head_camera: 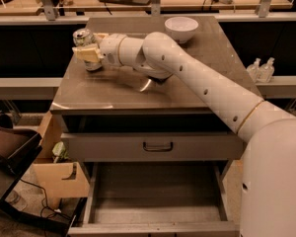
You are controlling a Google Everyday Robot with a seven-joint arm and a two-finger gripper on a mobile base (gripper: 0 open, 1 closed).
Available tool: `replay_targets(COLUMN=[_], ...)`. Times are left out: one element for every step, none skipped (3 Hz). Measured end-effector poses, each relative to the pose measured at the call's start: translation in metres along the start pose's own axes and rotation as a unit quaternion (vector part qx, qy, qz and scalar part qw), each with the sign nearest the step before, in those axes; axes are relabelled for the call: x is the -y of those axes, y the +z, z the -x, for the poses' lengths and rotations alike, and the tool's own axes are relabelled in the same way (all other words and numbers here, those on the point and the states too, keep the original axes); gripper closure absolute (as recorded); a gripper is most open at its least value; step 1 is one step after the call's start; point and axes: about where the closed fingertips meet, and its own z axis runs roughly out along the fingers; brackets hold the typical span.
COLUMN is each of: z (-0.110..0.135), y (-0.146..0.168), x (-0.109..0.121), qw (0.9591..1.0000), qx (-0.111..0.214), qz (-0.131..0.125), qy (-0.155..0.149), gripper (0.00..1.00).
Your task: Place 7up can into middle drawer
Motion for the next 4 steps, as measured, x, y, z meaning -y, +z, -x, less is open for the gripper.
replay_targets(z=[0.000,0.000,0.014,0.040], y=[0.002,0.002,-0.014,-0.052], x=[-0.002,-0.002,-0.008,-0.023], qw=[1.0000,1.0000,0.9999,0.9986], qx=[0.000,0.000,-0.001,0.002], qz=[0.002,0.002,-0.014,-0.052], qy=[0.000,0.000,-0.005,-0.013], gripper=[1.00,1.00,1.00,1.00])
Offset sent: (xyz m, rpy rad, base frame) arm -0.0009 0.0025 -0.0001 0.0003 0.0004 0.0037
